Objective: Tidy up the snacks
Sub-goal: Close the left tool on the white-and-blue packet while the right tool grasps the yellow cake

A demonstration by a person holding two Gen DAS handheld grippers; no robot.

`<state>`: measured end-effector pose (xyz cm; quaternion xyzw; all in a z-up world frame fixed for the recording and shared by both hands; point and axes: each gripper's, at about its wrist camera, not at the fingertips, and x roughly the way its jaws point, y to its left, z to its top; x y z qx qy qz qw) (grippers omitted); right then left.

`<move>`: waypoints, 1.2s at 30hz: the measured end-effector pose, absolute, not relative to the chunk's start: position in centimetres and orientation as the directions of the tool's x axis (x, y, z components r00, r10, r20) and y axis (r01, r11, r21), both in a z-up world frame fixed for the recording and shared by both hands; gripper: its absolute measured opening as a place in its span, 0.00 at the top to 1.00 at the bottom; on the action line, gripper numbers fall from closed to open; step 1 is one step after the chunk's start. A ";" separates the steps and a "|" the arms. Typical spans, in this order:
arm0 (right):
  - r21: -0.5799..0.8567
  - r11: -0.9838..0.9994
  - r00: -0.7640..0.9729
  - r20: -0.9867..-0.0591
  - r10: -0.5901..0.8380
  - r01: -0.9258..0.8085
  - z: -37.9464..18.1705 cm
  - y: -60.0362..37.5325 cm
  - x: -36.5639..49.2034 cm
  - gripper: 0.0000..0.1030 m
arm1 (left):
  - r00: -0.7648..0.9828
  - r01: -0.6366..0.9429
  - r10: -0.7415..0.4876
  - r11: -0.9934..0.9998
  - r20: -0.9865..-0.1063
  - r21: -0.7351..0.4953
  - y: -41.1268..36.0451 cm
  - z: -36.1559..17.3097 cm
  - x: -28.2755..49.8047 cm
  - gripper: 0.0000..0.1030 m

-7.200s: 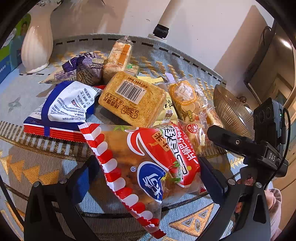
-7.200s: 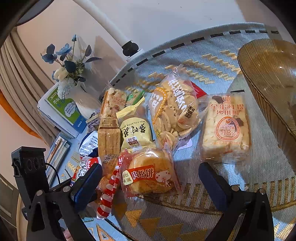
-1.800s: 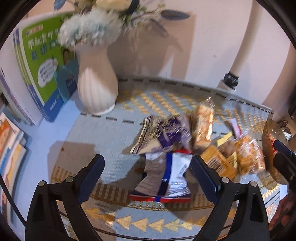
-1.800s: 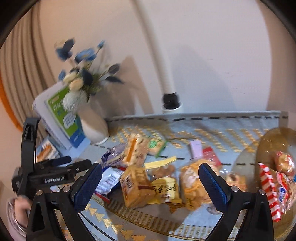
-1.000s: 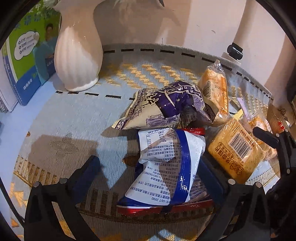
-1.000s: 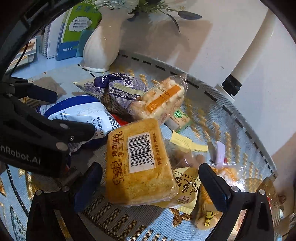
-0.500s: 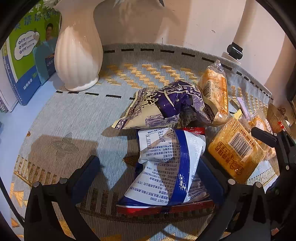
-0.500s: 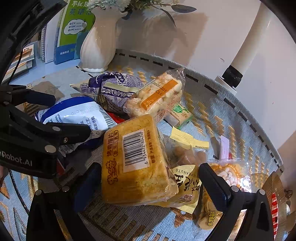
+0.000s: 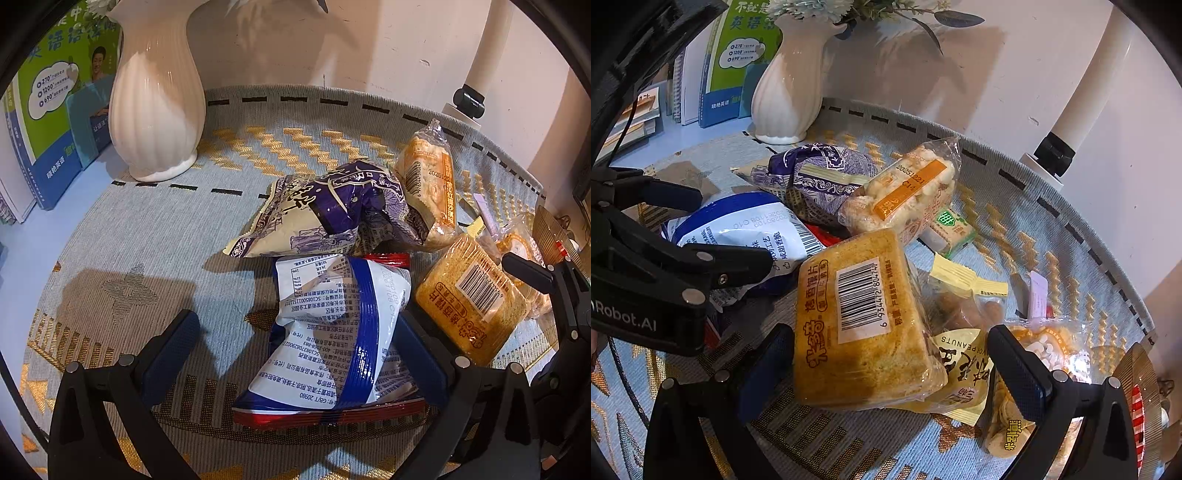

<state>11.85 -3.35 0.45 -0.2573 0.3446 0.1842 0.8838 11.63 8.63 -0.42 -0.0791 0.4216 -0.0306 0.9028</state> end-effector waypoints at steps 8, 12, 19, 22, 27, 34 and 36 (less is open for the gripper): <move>-0.368 0.785 0.717 -0.684 0.134 -0.498 0.5 -2.7 11.2 0.00 | 0.643 -0.011 -0.122 0.986 -0.756 -0.169 8.6 -0.4 11.6 0.00; -0.365 0.782 0.715 -0.684 0.143 -0.505 0.6 -2.7 11.2 0.00 | 0.643 -0.012 -0.122 0.986 -0.756 -0.168 8.7 -0.4 11.6 0.00; -0.376 0.760 0.720 -0.672 0.170 -0.530 0.7 -2.3 10.5 0.01 | 0.643 -0.012 -0.122 0.986 -0.756 -0.168 8.6 -0.4 11.6 0.00; -0.370 0.763 0.720 -0.672 0.174 -0.530 0.8 -2.3 10.5 0.10 | 0.643 -0.012 -0.122 0.986 -0.756 -0.169 8.6 -0.4 11.6 0.00; -0.320 0.788 0.720 -0.660 0.212 -0.525 1.5 -3.3 10.5 0.33 | 0.643 -0.012 -0.123 0.985 -0.756 -0.170 8.6 -0.4 11.6 0.00; -0.288 0.778 0.712 -0.648 0.272 -0.559 2.1 -3.6 9.8 0.46 | 0.668 0.077 -0.220 0.971 -0.711 -0.228 8.4 0.2 10.8 0.46; -0.283 0.778 0.712 -0.644 0.278 -0.561 2.2 -3.8 9.8 0.46 | 0.669 0.078 -0.221 0.970 -0.710 -0.228 8.3 0.2 10.8 0.46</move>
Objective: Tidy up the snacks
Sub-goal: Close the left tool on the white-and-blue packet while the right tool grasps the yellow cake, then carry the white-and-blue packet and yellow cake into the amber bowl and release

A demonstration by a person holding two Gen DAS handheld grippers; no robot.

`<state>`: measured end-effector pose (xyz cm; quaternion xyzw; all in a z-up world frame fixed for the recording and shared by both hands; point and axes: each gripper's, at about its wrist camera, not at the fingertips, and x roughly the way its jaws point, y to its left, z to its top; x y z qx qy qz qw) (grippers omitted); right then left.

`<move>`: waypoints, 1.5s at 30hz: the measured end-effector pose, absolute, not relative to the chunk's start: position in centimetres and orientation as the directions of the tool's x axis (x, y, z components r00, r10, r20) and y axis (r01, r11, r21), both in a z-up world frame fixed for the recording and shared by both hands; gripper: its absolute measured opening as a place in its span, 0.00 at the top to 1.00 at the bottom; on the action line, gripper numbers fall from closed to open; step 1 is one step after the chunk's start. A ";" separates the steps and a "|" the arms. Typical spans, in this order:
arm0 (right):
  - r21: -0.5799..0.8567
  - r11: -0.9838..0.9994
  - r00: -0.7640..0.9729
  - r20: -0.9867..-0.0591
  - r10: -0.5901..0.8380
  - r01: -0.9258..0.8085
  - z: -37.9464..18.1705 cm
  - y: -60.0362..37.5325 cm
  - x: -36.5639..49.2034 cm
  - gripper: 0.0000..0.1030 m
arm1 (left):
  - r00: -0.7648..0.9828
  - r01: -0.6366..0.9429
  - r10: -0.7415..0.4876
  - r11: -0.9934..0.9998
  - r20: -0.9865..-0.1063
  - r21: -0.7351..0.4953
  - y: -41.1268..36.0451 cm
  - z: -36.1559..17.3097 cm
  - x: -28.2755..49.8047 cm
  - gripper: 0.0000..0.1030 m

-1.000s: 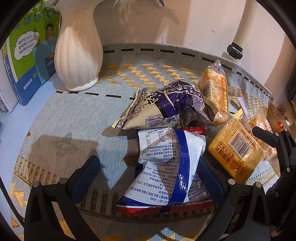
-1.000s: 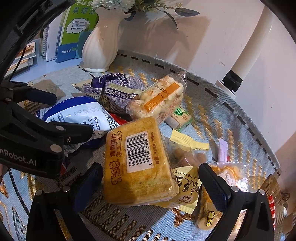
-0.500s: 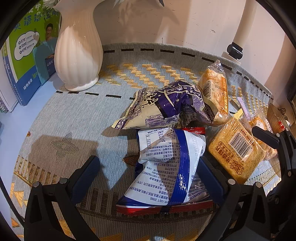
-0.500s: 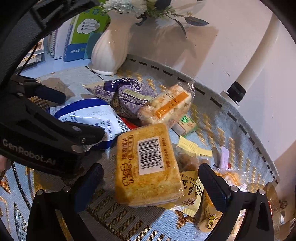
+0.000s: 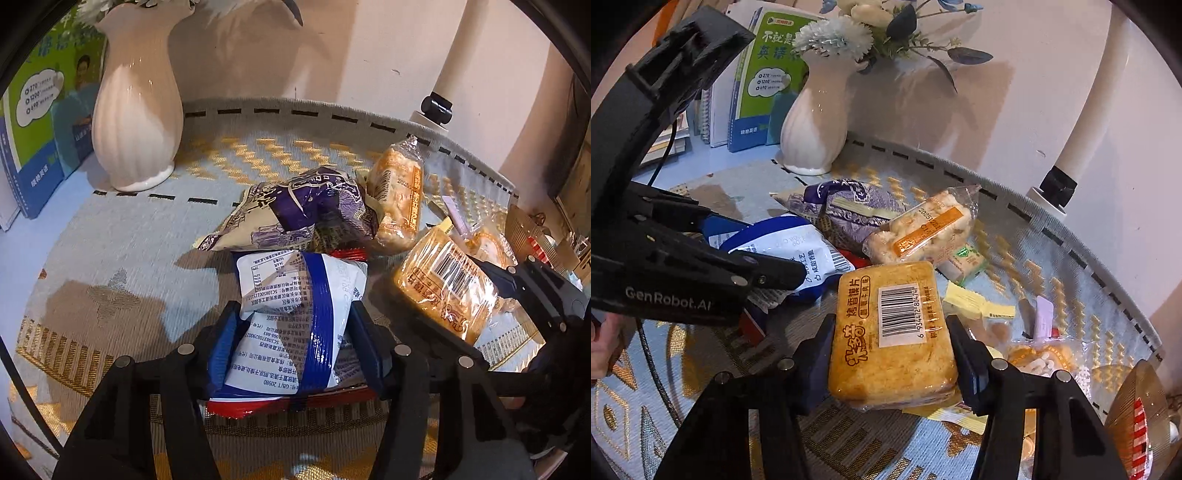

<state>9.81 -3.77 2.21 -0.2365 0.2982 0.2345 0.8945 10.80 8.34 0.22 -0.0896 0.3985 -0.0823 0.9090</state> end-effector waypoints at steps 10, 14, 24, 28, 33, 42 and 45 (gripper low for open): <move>-0.253 0.776 0.703 -0.637 0.316 -0.577 2.5 -4.4 9.7 0.46 | 0.672 0.082 -0.233 0.967 -0.703 -0.241 8.7 0.2 10.7 0.47; -0.244 0.772 0.702 -0.629 0.335 -0.587 2.6 -4.7 9.4 0.47 | 0.672 0.083 -0.233 0.967 -0.703 -0.241 8.8 0.2 10.7 0.47; -0.181 0.768 0.675 -0.625 0.392 -0.614 3.1 -5.6 8.9 0.47 | 0.677 0.081 -0.225 0.969 -0.701 -0.232 8.7 0.2 10.6 0.47; -0.181 0.766 0.681 -0.611 0.404 -0.617 3.3 -5.7 8.2 0.47 | 0.689 0.079 -0.207 0.974 -0.694 -0.213 8.3 0.6 10.3 0.48; -0.223 0.746 0.691 -0.601 0.401 -0.627 3.3 -5.2 7.1 0.47 | 0.688 0.074 -0.235 0.964 -0.687 -0.255 8.4 0.6 9.5 0.49; -0.218 0.740 0.684 -0.603 0.411 -0.637 3.4 -5.1 6.2 0.47 | 0.702 0.036 -0.235 0.954 -0.672 -0.297 8.8 0.9 7.6 0.49; -0.190 0.744 0.675 -0.601 0.429 -0.641 3.6 -5.4 5.8 0.47 | 0.717 0.046 -0.242 0.952 -0.654 -0.302 8.5 1.1 6.8 0.49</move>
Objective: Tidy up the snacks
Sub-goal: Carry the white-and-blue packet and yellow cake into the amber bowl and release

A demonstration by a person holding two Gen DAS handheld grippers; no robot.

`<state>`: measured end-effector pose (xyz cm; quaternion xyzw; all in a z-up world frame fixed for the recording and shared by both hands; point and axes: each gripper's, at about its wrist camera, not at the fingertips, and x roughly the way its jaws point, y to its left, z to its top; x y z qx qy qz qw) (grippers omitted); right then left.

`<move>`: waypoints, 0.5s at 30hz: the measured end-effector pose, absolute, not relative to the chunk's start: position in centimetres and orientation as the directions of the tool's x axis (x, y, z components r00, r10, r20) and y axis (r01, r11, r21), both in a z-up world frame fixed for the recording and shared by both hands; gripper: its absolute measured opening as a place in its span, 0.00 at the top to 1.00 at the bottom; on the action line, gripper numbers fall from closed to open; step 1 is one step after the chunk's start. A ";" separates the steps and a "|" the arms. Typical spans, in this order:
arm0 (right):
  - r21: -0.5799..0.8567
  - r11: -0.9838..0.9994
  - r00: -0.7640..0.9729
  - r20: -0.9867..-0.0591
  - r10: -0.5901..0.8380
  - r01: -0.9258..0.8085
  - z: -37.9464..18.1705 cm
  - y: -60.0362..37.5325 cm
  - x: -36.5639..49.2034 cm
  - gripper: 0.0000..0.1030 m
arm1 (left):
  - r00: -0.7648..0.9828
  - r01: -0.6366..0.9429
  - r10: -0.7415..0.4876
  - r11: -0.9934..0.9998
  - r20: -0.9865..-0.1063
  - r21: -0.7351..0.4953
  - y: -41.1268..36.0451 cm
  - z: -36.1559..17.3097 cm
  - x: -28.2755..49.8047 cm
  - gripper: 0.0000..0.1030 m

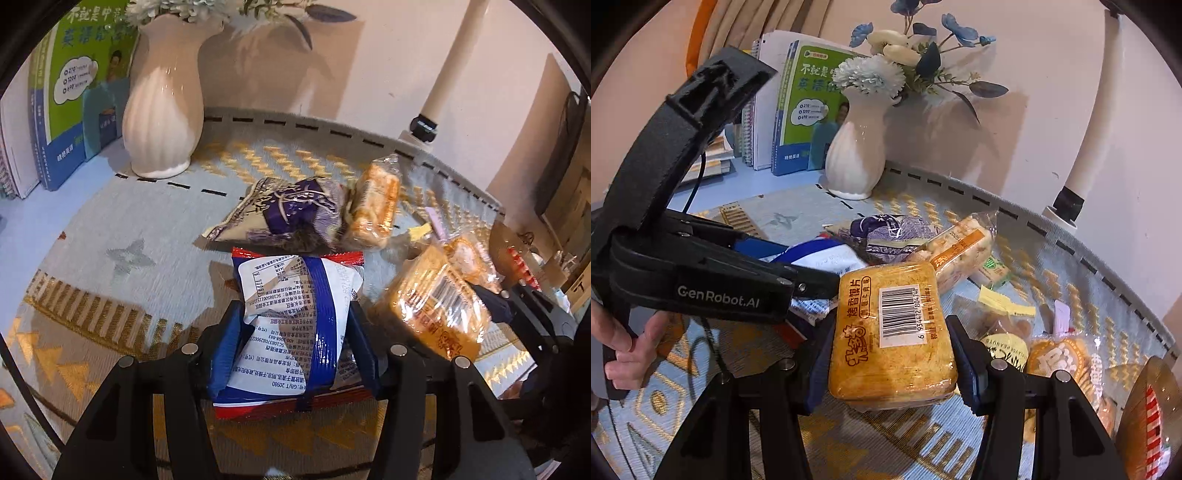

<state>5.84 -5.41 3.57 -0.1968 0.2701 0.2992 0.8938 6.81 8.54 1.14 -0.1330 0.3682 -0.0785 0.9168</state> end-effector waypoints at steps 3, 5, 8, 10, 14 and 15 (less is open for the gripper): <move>-0.183 0.746 0.677 -0.592 0.436 -0.641 3.7 -5.5 5.3 0.47 | 0.707 0.036 -0.244 0.950 -0.664 -0.311 8.3 0.9 6.0 0.49; -0.174 0.746 0.671 -0.597 0.439 -0.643 3.7 -5.5 5.0 0.47 | 0.707 0.020 -0.236 0.949 -0.666 -0.315 8.2 0.8 5.4 0.49; -0.128 0.752 0.658 -0.592 0.465 -0.646 3.9 -6.1 4.4 0.47 | 0.716 0.001 -0.221 0.949 -0.663 -0.315 8.0 0.8 4.2 0.49; -0.095 0.759 0.654 -0.584 0.482 -0.644 4.1 -6.7 3.9 0.47 | 0.716 -0.010 -0.211 0.950 -0.666 -0.312 7.8 0.7 3.3 0.49; -0.015 0.769 0.628 -0.587 0.511 -0.639 4.2 -8.1 2.8 0.47 | 0.705 -0.027 -0.189 0.956 -0.684 -0.293 6.7 0.4 1.6 0.49; 0.007 0.768 0.620 -0.586 0.522 -0.640 4.2 -8.6 2.3 0.47 | 0.706 -0.026 -0.183 0.959 -0.684 -0.283 6.4 0.4 1.2 0.49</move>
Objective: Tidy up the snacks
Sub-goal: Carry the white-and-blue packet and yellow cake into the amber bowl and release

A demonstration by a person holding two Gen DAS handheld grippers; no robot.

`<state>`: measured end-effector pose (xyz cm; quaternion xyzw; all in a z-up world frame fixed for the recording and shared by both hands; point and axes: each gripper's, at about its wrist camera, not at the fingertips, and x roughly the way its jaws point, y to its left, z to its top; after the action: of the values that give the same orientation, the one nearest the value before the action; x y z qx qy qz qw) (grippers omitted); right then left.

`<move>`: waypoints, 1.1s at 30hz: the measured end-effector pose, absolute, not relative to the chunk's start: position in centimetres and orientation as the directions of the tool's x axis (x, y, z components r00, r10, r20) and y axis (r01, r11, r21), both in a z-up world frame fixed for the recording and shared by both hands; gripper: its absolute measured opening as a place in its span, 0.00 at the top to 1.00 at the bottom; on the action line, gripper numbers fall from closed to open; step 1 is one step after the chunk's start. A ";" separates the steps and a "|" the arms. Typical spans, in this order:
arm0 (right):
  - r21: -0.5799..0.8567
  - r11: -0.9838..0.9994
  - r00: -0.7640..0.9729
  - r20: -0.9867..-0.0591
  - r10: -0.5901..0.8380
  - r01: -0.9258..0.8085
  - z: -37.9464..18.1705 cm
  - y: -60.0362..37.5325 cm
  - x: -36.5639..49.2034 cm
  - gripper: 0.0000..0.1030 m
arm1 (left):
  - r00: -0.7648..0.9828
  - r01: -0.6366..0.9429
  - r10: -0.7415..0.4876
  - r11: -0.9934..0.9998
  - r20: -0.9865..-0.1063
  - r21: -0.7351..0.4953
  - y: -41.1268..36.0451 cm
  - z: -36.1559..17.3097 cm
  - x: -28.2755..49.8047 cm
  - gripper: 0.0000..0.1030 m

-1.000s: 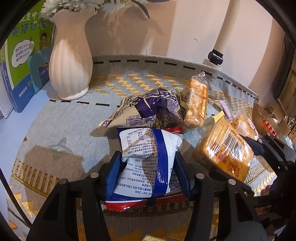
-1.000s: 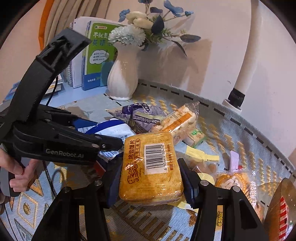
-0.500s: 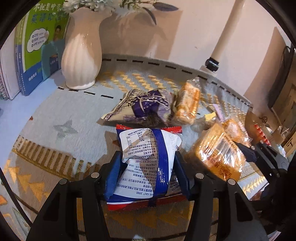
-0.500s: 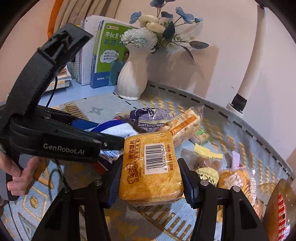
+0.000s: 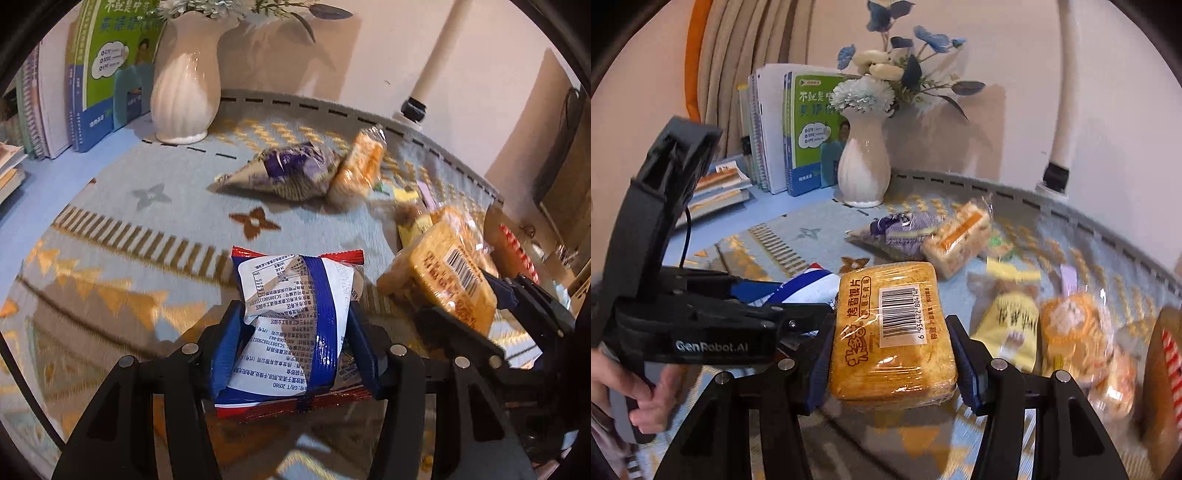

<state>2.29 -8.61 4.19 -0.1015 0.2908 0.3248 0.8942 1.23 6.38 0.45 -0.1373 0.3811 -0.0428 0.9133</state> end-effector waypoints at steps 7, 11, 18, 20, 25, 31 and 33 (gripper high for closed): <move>0.165 0.768 0.583 -0.559 0.589 -0.618 4.6 -13.7 -0.3 0.47 | 0.696 -0.028 -0.145 0.973 -0.703 -0.229 2.1 0.7 -1.0 0.50; 0.215 0.794 0.610 -0.537 0.582 -0.568 6.9 -18.5 0.9 0.47 | 0.684 -0.022 -0.147 0.975 -0.715 -0.221 -1.2 3.8 0.7 0.50; 0.217 0.891 0.747 -0.486 0.453 -0.399 14.2 -30.4 4.1 0.46 | 0.704 0.160 -0.229 0.973 -0.673 -0.164 -10.8 12.3 4.1 0.50; 0.209 0.917 0.775 -0.490 0.398 -0.339 15.2 -33.4 5.0 0.46 | 0.695 0.228 -0.278 0.960 -0.664 -0.163 -14.0 13.6 4.9 0.50; 0.218 0.955 0.798 -0.529 0.288 -0.200 15.5 -40.3 6.8 0.46 | 0.629 0.384 -0.395 0.907 -0.669 -0.174 -22.6 14.3 6.6 0.50; 0.230 0.972 0.754 -0.630 0.187 -0.049 12.5 -45.9 8.8 0.43 | 0.485 0.448 -0.463 0.860 -0.742 -0.243 -29.5 9.9 8.8 0.37; 0.234 0.972 0.720 -0.675 0.163 -0.002 11.4 -46.8 9.4 0.21 | 0.437 0.437 -0.448 0.864 -0.780 -0.251 -30.4 8.4 9.6 0.24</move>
<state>9.44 -46.84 11.38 0.1087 0.3715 0.0447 0.9210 9.63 -30.36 8.43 -0.0060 0.4617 -0.2610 0.8478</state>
